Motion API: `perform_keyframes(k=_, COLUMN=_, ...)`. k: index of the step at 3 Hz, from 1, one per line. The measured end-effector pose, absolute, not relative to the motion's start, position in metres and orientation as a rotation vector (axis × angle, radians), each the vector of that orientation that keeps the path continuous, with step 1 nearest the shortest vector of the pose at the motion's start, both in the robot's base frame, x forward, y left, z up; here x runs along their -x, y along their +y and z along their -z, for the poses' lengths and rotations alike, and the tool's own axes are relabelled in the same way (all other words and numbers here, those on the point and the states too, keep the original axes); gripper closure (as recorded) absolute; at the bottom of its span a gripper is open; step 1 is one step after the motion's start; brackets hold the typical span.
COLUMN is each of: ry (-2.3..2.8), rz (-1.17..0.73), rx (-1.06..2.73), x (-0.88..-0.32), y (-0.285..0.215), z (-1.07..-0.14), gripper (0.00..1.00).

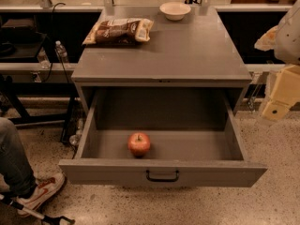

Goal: Pick apple from top drawer and place on counter

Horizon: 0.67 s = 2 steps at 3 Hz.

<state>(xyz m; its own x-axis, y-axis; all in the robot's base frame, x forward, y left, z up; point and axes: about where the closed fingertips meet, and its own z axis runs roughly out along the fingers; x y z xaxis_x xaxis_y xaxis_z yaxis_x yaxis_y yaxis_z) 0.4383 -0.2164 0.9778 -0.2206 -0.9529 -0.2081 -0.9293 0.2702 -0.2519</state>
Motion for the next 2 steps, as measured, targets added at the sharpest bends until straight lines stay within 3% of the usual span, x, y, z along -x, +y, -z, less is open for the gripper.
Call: perform_keyframes(k=2, ry=2.279, rz=0.033, rx=1.658, x=-0.445, y=-0.217, z=-0.965, gripper=0.0)
